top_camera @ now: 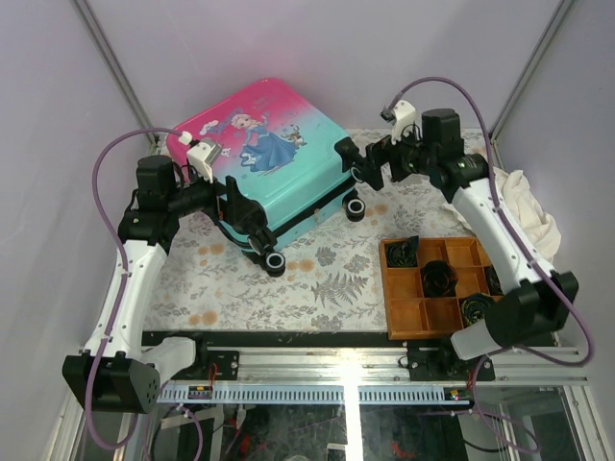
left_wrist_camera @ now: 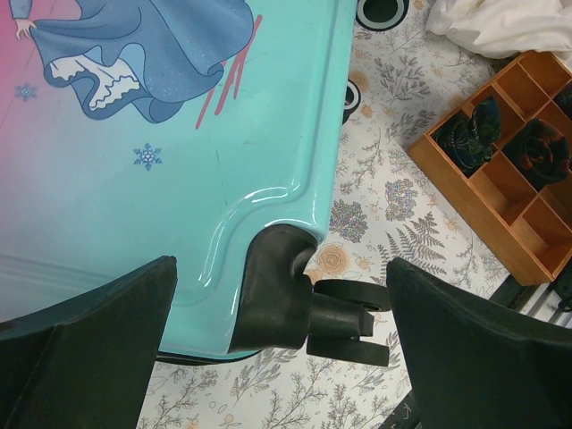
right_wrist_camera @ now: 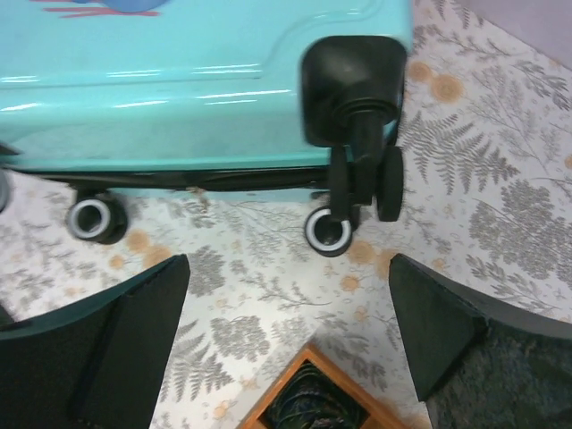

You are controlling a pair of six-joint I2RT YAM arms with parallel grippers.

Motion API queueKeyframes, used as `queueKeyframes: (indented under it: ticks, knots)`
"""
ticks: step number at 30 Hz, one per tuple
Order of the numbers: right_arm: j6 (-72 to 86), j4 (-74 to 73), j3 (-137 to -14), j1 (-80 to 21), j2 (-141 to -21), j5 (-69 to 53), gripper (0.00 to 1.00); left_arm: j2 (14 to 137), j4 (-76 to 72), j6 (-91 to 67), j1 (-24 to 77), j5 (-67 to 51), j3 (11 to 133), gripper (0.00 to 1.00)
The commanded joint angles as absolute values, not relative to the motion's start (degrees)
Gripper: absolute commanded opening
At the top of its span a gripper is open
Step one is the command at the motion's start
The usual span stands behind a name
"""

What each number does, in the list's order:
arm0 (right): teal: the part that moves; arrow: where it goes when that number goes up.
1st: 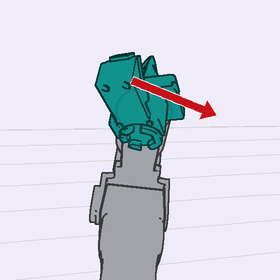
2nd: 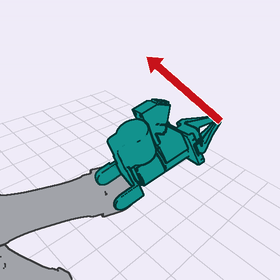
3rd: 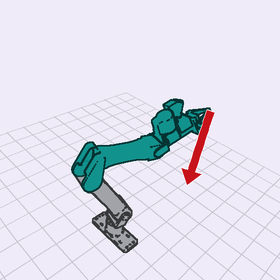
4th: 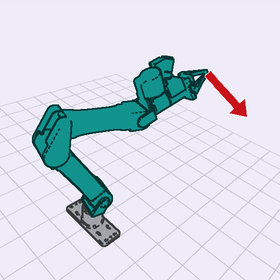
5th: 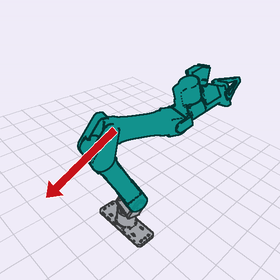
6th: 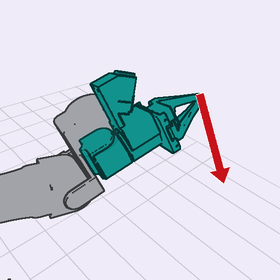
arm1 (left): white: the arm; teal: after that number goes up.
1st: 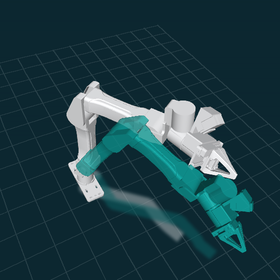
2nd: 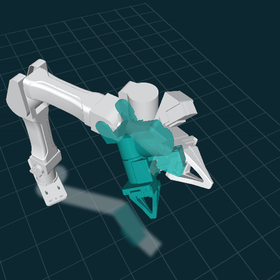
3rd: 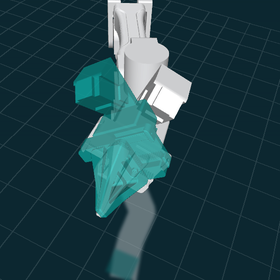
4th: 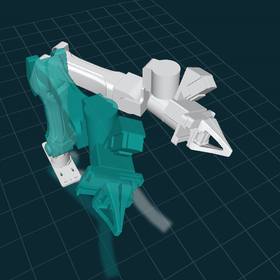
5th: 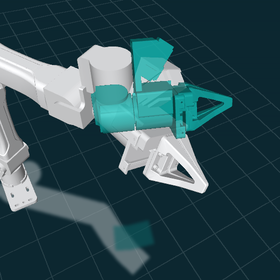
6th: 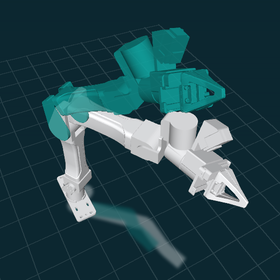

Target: Pack the luggage

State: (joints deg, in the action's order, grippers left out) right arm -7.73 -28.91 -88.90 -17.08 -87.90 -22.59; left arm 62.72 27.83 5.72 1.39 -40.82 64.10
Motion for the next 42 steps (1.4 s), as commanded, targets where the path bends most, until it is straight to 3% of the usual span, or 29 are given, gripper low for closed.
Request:
queueKeyframes:
  ticks: [1,5,13,16,20,30,37,42]
  knots:
    - [-0.65,-18.59,-79.41,-17.18,-80.44,-30.94,0.98,61.75,24.53,4.38,0.67,-40.01,63.49,1.0]
    - [8.63,-5.34,-67.07,-19.59,-76.09,-27.67,0.89,61.94,23.71,2.93,-0.15,-39.95,63.36,1.0]
    - [8.59,6.63,-57.14,-36.36,-80.96,-5.32,0.87,61.54,21.65,-0.31,-3.94,-40.17,61.52,1.0]
    - [9.28,11.19,-55.07,-40.69,-84.3,5.6,0.81,61.24,21.48,-1.12,-5.1,-40.49,61.08,1.0]
    - [9.35,23.03,-50.49,-42.65,-87.15,9.89,0.75,61.39,21.32,-1.77,-6.14,-40.82,61.06,1.0]
    - [8.65,34.65,-51.01,-44.71,-94.34,14.08,0.6,62.2,20.31,-2.8,-7.16,-41.58,60.44,0.99]
    - [8.26,36.23,-53.0,-46.83,-98.7,15.45,0.57,62.49,20.3,-2.79,-7.25,-41.93,60.65,0.98]
    - [6.5,39.3,-54.31,-47.24,-101.17,23.59,0.44,62.54,20.21,-2.99,-7.25,-42.12,60.53,0.98]
